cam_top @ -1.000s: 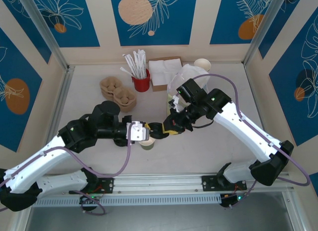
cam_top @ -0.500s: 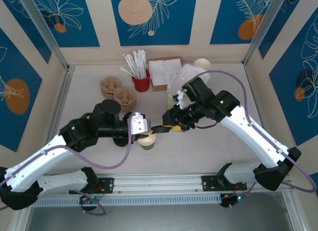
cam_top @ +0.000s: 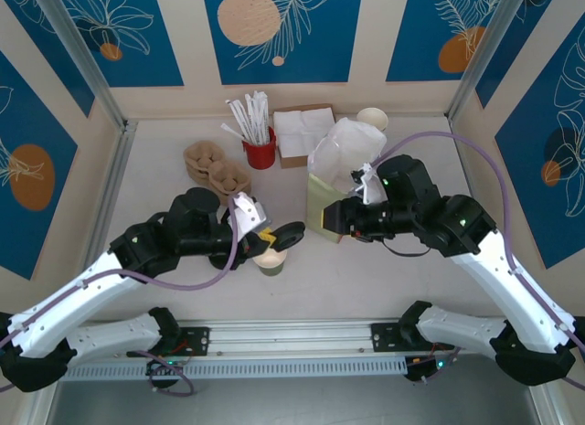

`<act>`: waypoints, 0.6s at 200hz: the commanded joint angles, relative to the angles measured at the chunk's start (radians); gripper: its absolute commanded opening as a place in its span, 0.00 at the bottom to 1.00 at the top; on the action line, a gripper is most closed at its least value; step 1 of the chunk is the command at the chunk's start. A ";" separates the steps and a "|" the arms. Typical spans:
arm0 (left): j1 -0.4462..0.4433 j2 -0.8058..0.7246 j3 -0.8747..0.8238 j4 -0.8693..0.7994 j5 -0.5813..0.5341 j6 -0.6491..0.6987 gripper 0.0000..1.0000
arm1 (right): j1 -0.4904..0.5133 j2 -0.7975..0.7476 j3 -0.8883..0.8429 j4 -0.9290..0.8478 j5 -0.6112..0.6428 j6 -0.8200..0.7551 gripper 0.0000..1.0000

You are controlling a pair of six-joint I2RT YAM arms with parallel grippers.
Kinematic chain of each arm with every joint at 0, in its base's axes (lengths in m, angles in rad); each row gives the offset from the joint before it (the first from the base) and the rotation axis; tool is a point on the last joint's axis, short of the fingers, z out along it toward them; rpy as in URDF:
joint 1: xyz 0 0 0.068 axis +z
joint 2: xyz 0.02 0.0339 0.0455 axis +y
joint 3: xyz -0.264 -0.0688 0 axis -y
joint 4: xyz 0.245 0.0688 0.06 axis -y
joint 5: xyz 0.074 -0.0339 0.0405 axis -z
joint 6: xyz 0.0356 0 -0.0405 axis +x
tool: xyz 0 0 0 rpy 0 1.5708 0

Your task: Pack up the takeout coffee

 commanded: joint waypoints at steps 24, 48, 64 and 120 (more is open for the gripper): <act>0.080 -0.027 -0.025 -0.016 0.007 -0.267 0.11 | 0.050 -0.008 -0.100 0.087 0.014 0.068 0.47; 0.174 -0.044 -0.060 -0.030 0.069 -0.375 0.11 | 0.099 -0.007 -0.171 0.153 0.026 0.117 0.47; 0.249 -0.061 -0.103 -0.019 0.132 -0.450 0.11 | 0.129 -0.007 -0.210 0.193 0.047 0.146 0.47; 0.417 -0.111 -0.260 0.034 0.326 -0.698 0.11 | 0.221 -0.007 -0.339 0.322 0.130 0.231 0.47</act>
